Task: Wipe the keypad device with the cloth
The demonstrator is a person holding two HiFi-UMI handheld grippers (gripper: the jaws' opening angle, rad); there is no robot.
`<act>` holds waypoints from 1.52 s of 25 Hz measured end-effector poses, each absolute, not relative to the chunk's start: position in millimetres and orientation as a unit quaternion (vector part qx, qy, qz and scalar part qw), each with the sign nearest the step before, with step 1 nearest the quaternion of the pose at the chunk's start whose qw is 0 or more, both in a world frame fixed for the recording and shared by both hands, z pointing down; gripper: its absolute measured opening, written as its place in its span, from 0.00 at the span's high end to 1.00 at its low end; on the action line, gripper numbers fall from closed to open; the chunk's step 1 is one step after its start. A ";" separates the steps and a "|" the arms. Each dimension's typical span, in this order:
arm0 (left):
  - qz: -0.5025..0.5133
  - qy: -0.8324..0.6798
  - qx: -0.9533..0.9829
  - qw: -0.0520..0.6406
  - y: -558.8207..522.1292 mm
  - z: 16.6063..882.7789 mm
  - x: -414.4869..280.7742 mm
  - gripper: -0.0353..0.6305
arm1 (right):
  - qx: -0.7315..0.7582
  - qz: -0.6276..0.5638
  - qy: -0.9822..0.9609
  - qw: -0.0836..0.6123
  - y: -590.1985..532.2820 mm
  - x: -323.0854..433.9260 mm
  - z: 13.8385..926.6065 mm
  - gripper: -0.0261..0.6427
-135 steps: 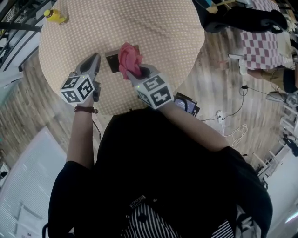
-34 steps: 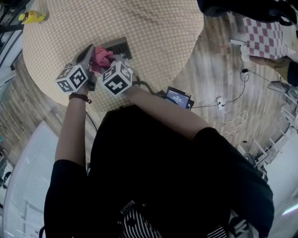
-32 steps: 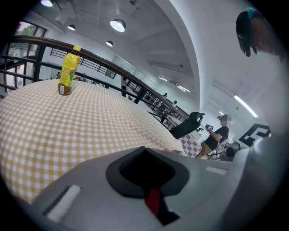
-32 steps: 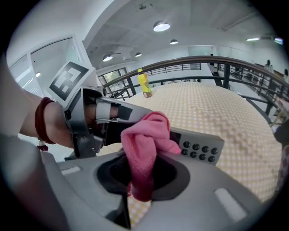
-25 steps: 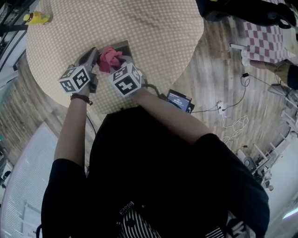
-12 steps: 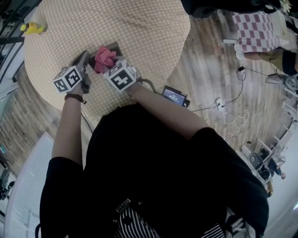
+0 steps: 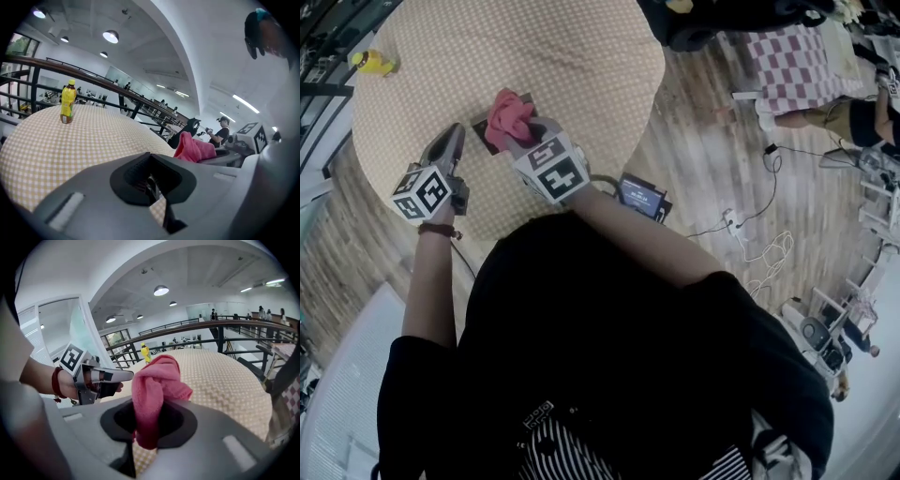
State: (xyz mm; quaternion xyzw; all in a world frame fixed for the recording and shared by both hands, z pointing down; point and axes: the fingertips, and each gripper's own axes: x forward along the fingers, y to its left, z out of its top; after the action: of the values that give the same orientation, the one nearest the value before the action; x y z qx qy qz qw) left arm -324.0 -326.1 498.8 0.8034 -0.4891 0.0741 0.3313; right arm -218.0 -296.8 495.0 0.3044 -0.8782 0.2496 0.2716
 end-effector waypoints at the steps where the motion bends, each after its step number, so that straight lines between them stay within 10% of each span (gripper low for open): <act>1: 0.071 -0.484 0.810 0.324 -319.4 488.1 -320.3 0.94 | 0.302 0.246 -0.881 0.269 -292.1 -215.3 486.0 0.84; 13: 0.009 -0.475 0.850 0.227 -258.4 342.1 -275.2 0.94 | 0.317 0.231 -0.898 0.200 -252.7 -192.7 389.4 0.84; 38: 0.030 -0.475 0.861 0.179 -233.8 335.1 -289.7 0.94 | 0.337 0.188 -0.911 0.147 -233.1 -231.8 340.8 0.84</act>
State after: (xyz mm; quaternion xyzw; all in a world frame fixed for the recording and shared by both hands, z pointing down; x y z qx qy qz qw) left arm -289.7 -233.8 335.1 0.8613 -0.4746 0.0300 0.1791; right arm -231.8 -233.1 340.8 0.3369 -0.9109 0.1879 0.1466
